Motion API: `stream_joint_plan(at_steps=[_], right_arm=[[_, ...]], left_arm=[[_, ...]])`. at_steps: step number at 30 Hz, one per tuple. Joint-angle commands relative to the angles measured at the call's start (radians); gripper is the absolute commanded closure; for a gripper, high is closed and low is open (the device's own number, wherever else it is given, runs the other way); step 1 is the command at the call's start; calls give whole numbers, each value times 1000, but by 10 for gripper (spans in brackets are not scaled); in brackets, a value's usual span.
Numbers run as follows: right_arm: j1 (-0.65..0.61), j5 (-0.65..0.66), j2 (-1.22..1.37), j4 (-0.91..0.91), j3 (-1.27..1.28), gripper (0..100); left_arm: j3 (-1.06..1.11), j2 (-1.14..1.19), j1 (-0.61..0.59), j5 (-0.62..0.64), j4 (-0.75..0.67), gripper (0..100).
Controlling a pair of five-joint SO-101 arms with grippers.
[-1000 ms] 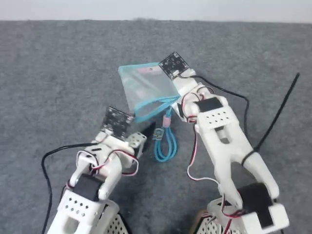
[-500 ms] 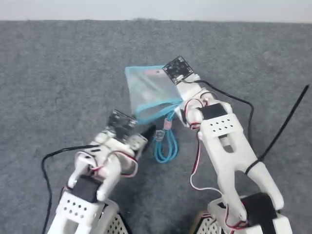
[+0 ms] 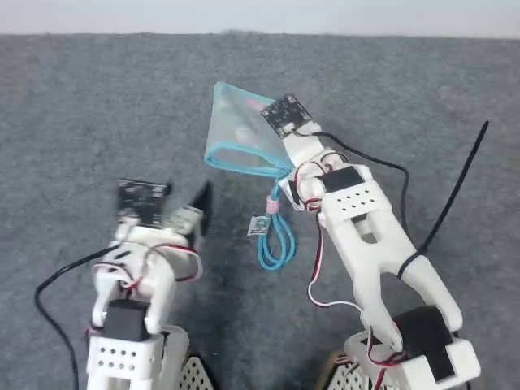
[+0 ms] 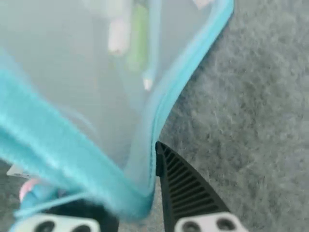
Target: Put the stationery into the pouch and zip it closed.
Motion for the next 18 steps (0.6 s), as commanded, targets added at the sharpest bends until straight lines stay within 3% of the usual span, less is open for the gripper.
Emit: stream_joint_plan(at_steps=[1,4,10,13,18], right_arm=[[-31,-21,-87,71,-77,993],[-61,-21,-160,91,-41,993],[-125,-37,-315,94,48,993],[-110,-11,-335,91,92,993],[-97,23,-285,61,178,993]], left_arm=[[39,-18,288,-77,12,786],[62,-18,384,-81,9,786],[71,-20,379,-81,-11,786],[45,-29,261,-77,-12,788],[-4,-21,-34,-11,-54,790]])
